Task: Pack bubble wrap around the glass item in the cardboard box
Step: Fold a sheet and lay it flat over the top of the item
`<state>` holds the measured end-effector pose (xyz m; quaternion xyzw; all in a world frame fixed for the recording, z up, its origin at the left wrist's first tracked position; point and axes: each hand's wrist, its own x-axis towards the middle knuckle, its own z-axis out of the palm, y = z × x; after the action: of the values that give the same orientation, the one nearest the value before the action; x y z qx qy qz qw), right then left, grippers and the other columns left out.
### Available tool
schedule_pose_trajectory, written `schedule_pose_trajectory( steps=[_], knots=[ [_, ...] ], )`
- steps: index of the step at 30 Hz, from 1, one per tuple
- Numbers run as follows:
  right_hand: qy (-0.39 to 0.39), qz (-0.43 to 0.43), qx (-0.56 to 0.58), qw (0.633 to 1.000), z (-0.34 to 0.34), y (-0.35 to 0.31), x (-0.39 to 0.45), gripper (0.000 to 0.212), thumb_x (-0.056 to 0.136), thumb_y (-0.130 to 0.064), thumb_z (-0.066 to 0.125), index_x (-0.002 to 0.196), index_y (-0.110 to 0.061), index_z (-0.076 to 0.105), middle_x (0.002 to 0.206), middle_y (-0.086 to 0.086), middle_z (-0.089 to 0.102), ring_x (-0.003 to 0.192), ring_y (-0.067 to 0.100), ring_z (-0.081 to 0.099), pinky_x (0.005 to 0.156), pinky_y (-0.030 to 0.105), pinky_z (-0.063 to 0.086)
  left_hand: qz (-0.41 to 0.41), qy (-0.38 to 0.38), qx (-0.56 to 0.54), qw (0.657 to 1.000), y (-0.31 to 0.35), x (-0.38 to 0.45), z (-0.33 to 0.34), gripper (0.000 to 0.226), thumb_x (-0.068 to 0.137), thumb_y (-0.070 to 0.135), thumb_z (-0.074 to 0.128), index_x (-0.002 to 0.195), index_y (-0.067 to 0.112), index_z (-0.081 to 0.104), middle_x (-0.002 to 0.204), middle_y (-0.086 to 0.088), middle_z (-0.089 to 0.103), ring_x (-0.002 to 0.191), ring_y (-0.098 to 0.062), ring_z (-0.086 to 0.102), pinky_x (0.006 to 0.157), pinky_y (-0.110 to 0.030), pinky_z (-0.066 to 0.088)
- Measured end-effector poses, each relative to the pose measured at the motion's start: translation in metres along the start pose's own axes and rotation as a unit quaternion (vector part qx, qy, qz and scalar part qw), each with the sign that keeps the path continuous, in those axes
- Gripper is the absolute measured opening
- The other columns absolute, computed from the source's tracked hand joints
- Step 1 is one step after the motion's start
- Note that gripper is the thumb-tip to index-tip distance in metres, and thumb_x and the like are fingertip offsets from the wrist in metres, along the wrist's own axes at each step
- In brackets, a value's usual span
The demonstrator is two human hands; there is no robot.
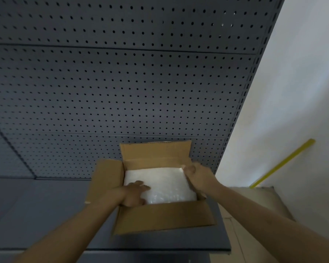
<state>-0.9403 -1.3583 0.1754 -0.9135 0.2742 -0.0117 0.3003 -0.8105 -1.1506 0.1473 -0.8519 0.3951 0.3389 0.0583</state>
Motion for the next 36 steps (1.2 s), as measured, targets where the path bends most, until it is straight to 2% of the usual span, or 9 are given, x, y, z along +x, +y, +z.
schedule_pose_trajectory(
  steps=[3,7,12,15,19,23,27,29,36],
  knots=[
    [-0.108,-0.029,-0.17,0.979,0.022,0.01,0.001,0.035,0.103,-0.037,0.028,0.075,-0.029,0.047,0.084,0.003,0.054,0.091,0.026,0.046,0.086,0.035,0.04,-0.001,0.021,-0.027,0.999,-0.004,-0.008,0.001,0.065,0.099,0.041,0.046,0.153,0.024,0.015,0.162,-0.007,0.005,0.148,-0.028,0.012,0.12,-0.037,0.015],
    [-0.094,-0.046,-0.253,0.962,0.025,0.021,0.01,0.032,0.101,-0.016,0.031,0.121,-0.02,0.056,0.123,0.002,0.058,0.097,0.024,0.049,0.1,0.032,0.032,-0.015,0.113,-0.076,0.991,-0.02,-0.019,0.002,0.062,0.095,0.037,0.053,0.149,0.026,0.026,0.159,-0.005,0.014,0.145,-0.025,0.019,0.119,-0.039,0.017],
    [-0.099,-0.043,-0.28,0.954,0.027,0.025,0.018,0.034,0.097,-0.016,0.036,0.119,-0.023,0.061,0.127,-0.007,0.062,0.112,0.017,0.055,0.109,0.034,0.029,-0.269,0.254,-0.007,0.929,-0.04,-0.021,-0.003,0.057,0.094,0.033,0.038,0.147,0.019,0.024,0.154,-0.019,0.017,0.145,-0.043,0.007,0.109,-0.068,-0.007],
    [-0.087,-0.027,-0.281,0.956,0.039,0.022,0.012,0.031,0.094,-0.015,0.035,0.112,-0.019,0.06,0.102,-0.005,0.064,0.081,0.016,0.048,0.097,0.033,0.029,-0.349,0.244,-0.115,0.897,-0.056,-0.022,-0.006,0.062,0.097,0.041,0.032,0.151,0.017,0.013,0.152,-0.022,0.026,0.14,-0.041,0.026,0.114,-0.063,0.011],
    [-0.07,0.0,-0.228,0.971,0.049,0.023,0.003,0.024,0.087,-0.012,0.039,0.068,-0.024,0.03,0.073,-0.005,0.039,0.091,0.023,0.046,0.083,0.031,0.023,-0.273,0.307,-0.216,0.886,-0.052,-0.032,-0.017,0.072,0.094,0.038,0.051,0.149,0.011,0.013,0.143,-0.024,0.03,0.124,-0.043,0.045,0.099,-0.051,0.041],
    [-0.058,0.009,-0.129,0.99,0.046,0.025,0.001,0.024,0.091,-0.02,0.048,0.076,-0.034,0.038,0.102,0.003,0.041,0.12,0.03,0.046,0.084,0.025,0.02,-0.092,0.395,-0.235,0.883,-0.018,-0.043,-0.025,0.065,0.096,0.031,0.052,0.148,0.014,0.018,0.142,-0.017,0.039,0.111,-0.037,0.056,0.088,-0.044,0.046],
    [-0.051,0.01,-0.121,0.991,0.043,0.023,-0.001,0.021,0.091,-0.017,0.047,0.108,-0.017,0.061,0.101,0.009,0.056,0.113,0.031,0.049,0.09,0.027,0.027,0.043,0.214,-0.167,0.961,0.01,-0.035,-0.003,0.083,0.091,0.052,0.053,0.153,0.027,0.004,0.153,-0.008,0.033,0.131,-0.026,0.045,0.105,-0.039,0.039],
    [-0.061,0.019,-0.157,0.986,0.045,0.02,-0.004,0.017,0.09,-0.013,0.041,0.081,-0.017,0.055,0.076,0.0,0.047,0.093,0.027,0.049,0.103,0.038,0.028,0.026,0.103,-0.089,0.99,0.019,-0.027,0.013,0.097,0.084,0.066,0.053,0.154,0.027,0.0,0.162,-0.008,0.007,0.148,-0.03,0.014,0.118,-0.046,0.021],
    [-0.105,0.007,-0.173,0.979,0.048,0.022,-0.004,0.025,0.096,-0.014,0.036,0.076,-0.023,0.049,0.103,-0.002,0.058,0.108,0.024,0.047,0.106,0.041,0.028,0.003,-0.08,0.094,0.992,0.024,-0.038,0.022,0.137,0.057,0.069,0.076,0.146,0.042,-0.024,0.15,-0.007,-0.043,0.138,-0.035,-0.037,0.116,-0.058,-0.011]
  ],
)
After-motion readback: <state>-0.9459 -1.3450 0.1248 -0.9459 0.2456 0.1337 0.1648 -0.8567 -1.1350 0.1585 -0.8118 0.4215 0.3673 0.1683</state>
